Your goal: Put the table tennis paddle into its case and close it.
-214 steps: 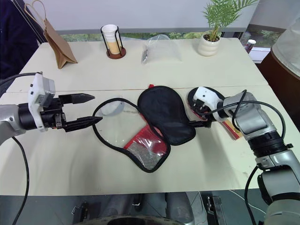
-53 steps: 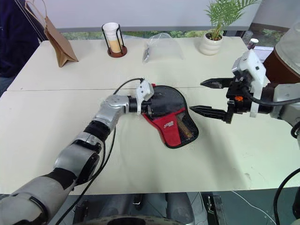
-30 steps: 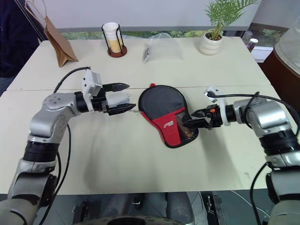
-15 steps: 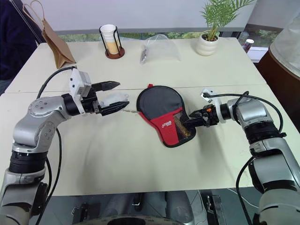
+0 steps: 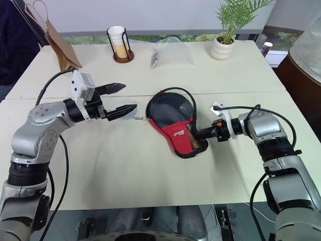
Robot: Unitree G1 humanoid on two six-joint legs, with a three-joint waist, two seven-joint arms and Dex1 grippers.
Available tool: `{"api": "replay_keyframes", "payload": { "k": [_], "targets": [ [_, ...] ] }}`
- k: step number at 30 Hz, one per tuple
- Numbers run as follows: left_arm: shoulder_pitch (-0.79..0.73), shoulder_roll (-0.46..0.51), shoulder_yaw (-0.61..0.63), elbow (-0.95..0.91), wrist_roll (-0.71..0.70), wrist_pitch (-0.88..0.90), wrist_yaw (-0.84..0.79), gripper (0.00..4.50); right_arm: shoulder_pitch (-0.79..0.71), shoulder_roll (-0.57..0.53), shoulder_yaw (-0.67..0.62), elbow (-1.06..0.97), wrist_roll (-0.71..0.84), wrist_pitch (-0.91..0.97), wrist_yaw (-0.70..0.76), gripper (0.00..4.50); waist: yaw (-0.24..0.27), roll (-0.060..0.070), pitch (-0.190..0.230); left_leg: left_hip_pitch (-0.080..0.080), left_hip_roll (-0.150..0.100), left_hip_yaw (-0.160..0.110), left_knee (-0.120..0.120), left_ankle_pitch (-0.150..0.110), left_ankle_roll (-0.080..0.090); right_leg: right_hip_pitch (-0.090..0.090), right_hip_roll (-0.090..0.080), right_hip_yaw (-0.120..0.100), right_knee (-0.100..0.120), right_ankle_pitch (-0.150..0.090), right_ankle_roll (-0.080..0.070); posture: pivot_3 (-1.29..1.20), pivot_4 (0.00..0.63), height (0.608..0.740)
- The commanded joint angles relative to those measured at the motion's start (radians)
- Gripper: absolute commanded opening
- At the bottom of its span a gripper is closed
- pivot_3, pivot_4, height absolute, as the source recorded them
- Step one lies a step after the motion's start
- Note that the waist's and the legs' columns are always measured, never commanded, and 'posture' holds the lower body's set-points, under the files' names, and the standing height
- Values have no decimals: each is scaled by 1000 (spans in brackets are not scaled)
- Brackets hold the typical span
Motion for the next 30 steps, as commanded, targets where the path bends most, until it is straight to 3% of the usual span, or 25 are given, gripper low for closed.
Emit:
{"api": "replay_keyframes", "payload": {
  "k": [1,6,11,16,22,23,26,28,30],
  "targets": [
    [-8,7,27,-35,-14,-18,11,4278,147,-25,-35,-232,109,200,-40,21,2,0,0,0,0,0,0,0,0,0,0,0,0,0,0,0,150,734],
    [3,1,20,-44,-19,-20,19,4278,359,-46,-164,-550,245,380,-148,21,21,0,0,-2,0,-1,-1,0,0,-1,-1,0,-1,0,0,0,150,734],
    [5,-3,18,-42,-22,-22,21,4278,496,14,-303,-755,353,533,-276,21,22,0,0,-2,0,-1,0,-1,0,0,-1,0,-1,0,-1,0,150,734],
    [4,-2,21,-36,-22,-23,19,4278,548,107,-427,-857,403,628,-398,21,21,0,0,-2,0,-1,0,0,0,-1,-1,0,-1,0,-1,0,150,734],
    [2,-5,15,-21,-16,-33,14,4278,564,137,-466,-876,422,623,-486,21,21,0,0,-2,0,-1,0,-1,0,0,-1,0,-1,0,-1,0,150,734],
    [2,-4,12,-18,-13,-36,11,4278,568,127,-464,-881,428,608,-489,690,21,0,0,-2,0,-1,0,0,0,0,-1,0,-1,-1,-1,0,150,734],
    [7,8,1,-4,3,-50,-4,4278,570,87,-465,-886,438,568,-494,1926,21,0,0,-2,0,-1,0,0,0,0,-1,-1,-1,-1,-1,0,150,734],
    [11,21,-3,8,13,-59,-17,4278,559,54,-463,-873,430,537,-503,3012,21,0,0,-2,0,-1,0,0,0,0,-1,-1,-1,-1,-1,0,150,734],
    [14,36,-2,28,24,-73,-34,4278,542,-32,-453,-845,407,462,-476,4013,21,0,0,-2,0,-1,1,0,0,0,-1,-1,-2,-2,-3,0,150,734]
  ]
}}
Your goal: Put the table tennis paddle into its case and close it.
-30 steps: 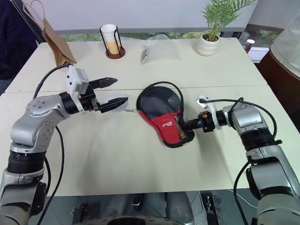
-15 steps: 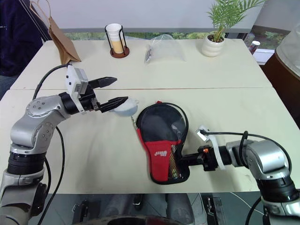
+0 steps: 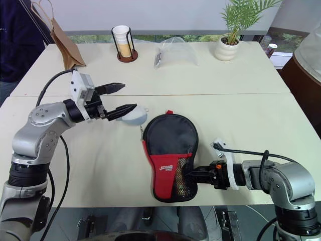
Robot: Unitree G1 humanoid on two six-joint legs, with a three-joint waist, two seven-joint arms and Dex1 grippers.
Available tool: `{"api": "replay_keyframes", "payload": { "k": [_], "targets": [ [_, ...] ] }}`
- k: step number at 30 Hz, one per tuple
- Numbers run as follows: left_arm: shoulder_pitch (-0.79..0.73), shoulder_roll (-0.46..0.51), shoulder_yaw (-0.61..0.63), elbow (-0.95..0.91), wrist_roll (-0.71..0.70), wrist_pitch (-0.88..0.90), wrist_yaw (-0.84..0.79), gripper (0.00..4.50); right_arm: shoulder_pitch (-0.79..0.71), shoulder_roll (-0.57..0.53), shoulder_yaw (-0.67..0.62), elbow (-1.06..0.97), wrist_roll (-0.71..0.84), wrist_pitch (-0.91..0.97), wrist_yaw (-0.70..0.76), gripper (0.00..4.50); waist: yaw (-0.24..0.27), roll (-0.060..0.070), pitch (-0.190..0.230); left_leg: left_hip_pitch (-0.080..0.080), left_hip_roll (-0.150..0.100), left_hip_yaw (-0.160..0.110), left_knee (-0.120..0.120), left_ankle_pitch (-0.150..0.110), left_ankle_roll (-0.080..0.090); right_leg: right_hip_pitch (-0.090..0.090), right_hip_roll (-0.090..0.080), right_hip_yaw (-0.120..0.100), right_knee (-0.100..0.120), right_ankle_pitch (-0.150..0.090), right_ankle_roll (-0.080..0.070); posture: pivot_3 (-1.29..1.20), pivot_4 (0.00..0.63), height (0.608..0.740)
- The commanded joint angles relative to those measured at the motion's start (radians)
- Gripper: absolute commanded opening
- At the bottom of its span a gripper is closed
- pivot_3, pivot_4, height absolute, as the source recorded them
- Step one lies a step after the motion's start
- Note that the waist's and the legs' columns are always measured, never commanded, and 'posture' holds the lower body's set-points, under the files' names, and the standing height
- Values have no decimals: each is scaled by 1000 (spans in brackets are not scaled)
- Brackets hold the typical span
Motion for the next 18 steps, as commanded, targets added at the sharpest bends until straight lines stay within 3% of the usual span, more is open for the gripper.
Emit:
{"api": "replay_keyframes", "payload": {
  "k": [1,3,7,12,18],
  "targets": [
    [1,37,13,19,21,-44,-31,4278,-31,-137,-14,34,-38,-127,32,4472,0,0,0,0,0,0,0,0,0,0,0,0,0,0,0,0,150,734],
    [-5,69,8,63,53,-79,-58,4278,-72,-252,2,81,-76,-243,96,4472,0,0,0,0,0,0,1,0,0,1,0,0,-1,0,0,0,150,734],
    [-19,109,-2,148,100,-152,-101,4278,-173,-355,44,141,-110,-392,162,4472,-2,0,0,0,2,1,-1,0,0,2,-1,-3,-5,0,-1,0,150,734],
    [-42,151,-12,272,152,-229,-163,4278,-433,-297,188,175,-219,-625,166,4472,-8,2,1,-1,7,2,-3,0,0,2,-1,-11,-11,2,-4,0,150,734],
    [-53,195,-7,346,153,-258,-249,4278,-544,-206,335,156,-309,-746,163,4472,-1,2,1,-3,8,2,-4,0,0,0,-1,-12,-13,4,-1,0,150,734]
  ]
}}
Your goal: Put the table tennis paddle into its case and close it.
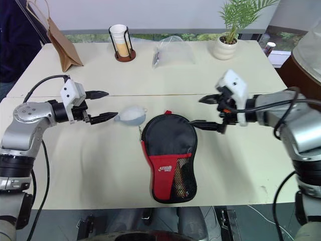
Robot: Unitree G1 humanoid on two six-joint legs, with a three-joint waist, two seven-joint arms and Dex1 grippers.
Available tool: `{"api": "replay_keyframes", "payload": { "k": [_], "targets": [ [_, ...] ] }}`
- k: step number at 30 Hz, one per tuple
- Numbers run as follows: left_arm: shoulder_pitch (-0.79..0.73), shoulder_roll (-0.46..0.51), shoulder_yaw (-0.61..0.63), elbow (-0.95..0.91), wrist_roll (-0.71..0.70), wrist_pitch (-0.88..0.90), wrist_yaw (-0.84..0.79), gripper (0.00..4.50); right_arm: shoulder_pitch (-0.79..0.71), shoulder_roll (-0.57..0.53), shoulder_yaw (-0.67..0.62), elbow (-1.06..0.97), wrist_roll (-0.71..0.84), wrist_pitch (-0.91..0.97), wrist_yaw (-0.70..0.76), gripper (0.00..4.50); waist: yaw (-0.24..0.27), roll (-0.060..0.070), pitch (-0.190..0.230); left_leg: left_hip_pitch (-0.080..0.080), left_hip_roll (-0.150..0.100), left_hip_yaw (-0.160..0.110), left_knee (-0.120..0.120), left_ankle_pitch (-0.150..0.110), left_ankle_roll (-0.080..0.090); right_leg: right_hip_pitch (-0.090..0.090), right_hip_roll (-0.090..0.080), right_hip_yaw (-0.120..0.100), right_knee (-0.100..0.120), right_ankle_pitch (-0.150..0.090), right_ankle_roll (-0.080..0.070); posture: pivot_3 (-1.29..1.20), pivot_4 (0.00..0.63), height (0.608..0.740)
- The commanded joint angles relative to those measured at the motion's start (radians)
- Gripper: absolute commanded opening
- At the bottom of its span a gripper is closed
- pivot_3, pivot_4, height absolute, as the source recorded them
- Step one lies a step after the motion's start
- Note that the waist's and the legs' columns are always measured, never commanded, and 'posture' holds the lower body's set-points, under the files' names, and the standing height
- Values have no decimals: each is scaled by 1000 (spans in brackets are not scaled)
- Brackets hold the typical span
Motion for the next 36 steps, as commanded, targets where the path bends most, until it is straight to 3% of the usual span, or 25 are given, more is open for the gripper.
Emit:
{"api": "replay_keyframes", "payload": {
  "k": [1,12,19,24,36],
  "targets": [
    [-27,34,15,23,-9,-19,-60,4278,-61,8,41,-27,-46,-64,17,4472,2,0,0,-2,0,0,1,0,0,-2,0,0,0,0,-1,0,150,734],
    [-91,-17,-69,123,38,-105,-166,4278,-38,82,97,-22,-85,-91,-3,4472,1,0,0,-4,0,0,2,0,1,-5,1,0,1,3,-1,0,150,734],
    [-145,-83,-121,233,102,-205,-174,4278,32,266,189,66,-165,-161,-106,4472,-2,0,0,-4,0,0,2,1,0,-5,2,1,3,3,-1,0,150,734],
    [-185,-117,-139,305,131,-255,-173,4278,69,349,256,214,-276,-309,-145,4472,-2,0,0,-4,0,0,3,2,0,-5,2,0,4,5,1,0,150,734],
    [-237,-194,-174,422,181,-327,-178,4278,118,353,356,385,-425,-407,-108,4472,0,-1,-2,5,0,0,3,2,0,0,3,-1,4,6,2,0,150,734]
  ]
}}
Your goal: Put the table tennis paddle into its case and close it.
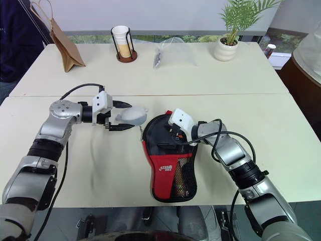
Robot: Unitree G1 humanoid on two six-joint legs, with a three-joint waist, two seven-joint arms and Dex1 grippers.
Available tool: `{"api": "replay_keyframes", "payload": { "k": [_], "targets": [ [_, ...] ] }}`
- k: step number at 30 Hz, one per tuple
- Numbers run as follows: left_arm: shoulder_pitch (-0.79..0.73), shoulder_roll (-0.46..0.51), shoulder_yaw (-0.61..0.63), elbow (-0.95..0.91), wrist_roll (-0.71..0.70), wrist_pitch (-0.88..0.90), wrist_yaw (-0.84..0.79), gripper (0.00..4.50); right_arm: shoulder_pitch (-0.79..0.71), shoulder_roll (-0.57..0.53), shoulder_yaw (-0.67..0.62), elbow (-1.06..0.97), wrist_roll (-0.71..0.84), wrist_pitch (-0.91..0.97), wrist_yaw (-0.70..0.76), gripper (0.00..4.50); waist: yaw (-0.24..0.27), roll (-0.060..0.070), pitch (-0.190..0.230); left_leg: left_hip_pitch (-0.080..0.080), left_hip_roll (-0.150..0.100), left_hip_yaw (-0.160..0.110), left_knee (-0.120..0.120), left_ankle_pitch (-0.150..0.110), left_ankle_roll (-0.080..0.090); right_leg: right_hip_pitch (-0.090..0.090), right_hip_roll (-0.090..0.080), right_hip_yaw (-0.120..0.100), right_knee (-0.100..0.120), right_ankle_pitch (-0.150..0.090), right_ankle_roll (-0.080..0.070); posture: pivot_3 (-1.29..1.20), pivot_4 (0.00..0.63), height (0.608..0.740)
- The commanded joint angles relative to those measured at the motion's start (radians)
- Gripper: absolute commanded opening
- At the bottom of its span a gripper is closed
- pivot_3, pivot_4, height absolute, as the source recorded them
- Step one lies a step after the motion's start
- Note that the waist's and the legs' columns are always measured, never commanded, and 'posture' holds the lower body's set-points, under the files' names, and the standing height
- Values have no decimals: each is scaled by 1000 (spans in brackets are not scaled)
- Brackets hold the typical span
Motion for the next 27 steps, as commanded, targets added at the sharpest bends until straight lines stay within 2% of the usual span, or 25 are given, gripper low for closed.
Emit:
{"api": "replay_keyframes", "payload": {
  "k": [1,7,8,10,14,17,22,27],
  "targets": [
    [-38,-16,-10,38,29,-48,13,4278,37,-5,58,71,-72,16,13,4472,-1,0,-2,0,0,0,0,0,0,0,0,0,0,0,0,0,150,734],
    [-83,-45,-30,154,93,-129,52,4278,36,1,49,57,-74,31,13,4472,1,-2,-5,7,0,-1,-1,0,0,7,0,0,-1,0,0,0,150,734],
    [-89,-49,-30,169,96,-137,53,4021,35,1,47,58,-76,30,14,4496,1,-2,-5,7,0,-1,-1,-1,0,8,0,0,-2,0,0,0,150,734],
    [-100,-57,-29,194,102,-150,55,3425,36,-2,46,59,-82,28,13,4500,2,-2,-5,8,0,-1,-1,-1,0,8,0,0,-2,0,0,0,150,734],
    [-132,-78,-30,255,114,-173,72,1348,42,-11,57,47,-90,47,18,4500,2,-2,-6,8,0,-1,-1,-1,0,8,0,0,-2,0,0,0,150,734],
    [-185,-99,-35,340,141,-206,98,46,45,-18,69,22,-88,114,26,4500,3,-2,-6,8,0,-2,0,-1,0,9,0,-1,-2,0,0,0,150,734],
    [-332,-162,-57,550,235,-288,249,20,43,-33,82,-45,-69,276,40,4500,8,-3,-7,8,-1,-4,1,-1,0,10,-1,-4,-3,0,0,0,150,734],
    [-495,-274,-83,722,337,-322,491,20,44,-45,91,-113,-60,392,40,4500,10,-4,-7,7,-2,-6,1,-1,1,11,-1,-7,-4,0,1,0,150,734]
  ]
}}
